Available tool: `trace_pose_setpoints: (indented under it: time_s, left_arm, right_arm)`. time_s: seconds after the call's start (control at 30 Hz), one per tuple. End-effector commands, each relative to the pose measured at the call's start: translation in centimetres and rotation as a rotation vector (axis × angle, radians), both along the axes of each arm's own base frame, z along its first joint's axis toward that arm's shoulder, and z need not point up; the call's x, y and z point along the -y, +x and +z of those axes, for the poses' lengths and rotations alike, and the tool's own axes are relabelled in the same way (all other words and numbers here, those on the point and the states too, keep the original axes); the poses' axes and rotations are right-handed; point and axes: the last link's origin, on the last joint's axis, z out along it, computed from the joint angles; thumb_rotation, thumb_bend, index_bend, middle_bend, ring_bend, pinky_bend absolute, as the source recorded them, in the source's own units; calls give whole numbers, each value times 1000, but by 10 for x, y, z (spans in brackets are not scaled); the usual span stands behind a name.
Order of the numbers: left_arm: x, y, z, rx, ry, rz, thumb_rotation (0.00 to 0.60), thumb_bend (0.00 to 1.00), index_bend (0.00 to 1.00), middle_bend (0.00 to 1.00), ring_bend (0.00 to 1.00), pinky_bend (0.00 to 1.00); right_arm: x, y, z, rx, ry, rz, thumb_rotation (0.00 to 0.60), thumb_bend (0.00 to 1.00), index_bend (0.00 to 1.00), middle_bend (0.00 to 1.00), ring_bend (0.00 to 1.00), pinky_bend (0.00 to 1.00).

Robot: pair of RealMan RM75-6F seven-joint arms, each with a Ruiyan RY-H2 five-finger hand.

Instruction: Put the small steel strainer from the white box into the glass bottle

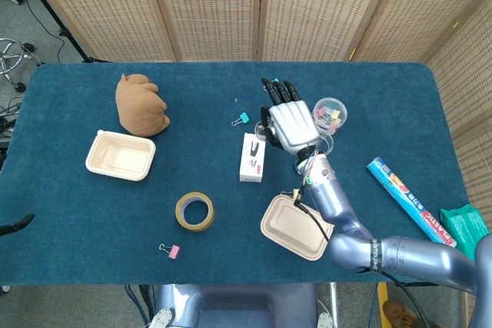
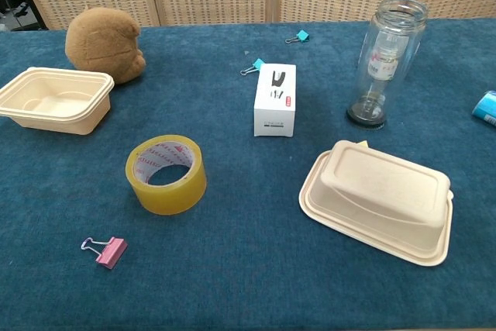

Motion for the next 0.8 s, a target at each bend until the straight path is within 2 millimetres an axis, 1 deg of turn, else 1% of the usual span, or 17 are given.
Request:
trace_pose_setpoints:
  time_s: [0.03, 0.1, 0.13, 0.33, 0.6, 0.8]
  left_arm:
    - [0, 1, -1, -3, -3, -1, 600, 114, 0, 0, 0, 0]
    - [1, 1, -1, -5, -3, 0, 600, 113, 0, 0, 0, 0]
    - [1, 1, -1, -5, -2, 1, 600, 113, 0, 0, 0, 0]
    - [1, 1, -2, -4, -7, 0, 600, 113, 0, 0, 0, 0]
    - [1, 2, -3, -5, -6, 0, 600, 113, 0, 0, 0, 0]
    - [1, 1, -1, 0, -2, 2, 600, 113, 0, 0, 0, 0]
  right_arm:
    - [-4, -8, 21, -6, -45, -12, 600, 654, 663, 0, 0, 0]
    - [-7, -16, 29, -21, -58, -23, 600, 655, 663, 0, 0, 0]
    - [-8, -25, 34, -35, -70, -40, 600, 655, 664, 0, 0, 0]
    - [-9, -53, 49, -38, -92, -93, 600, 656, 665, 0, 0, 0]
    - [-10, -78, 54, -82, -99, -129, 600, 655, 666, 0, 0, 0]
    - [-13, -99, 55, -80, -91, -170, 600, 656, 666, 0, 0, 0]
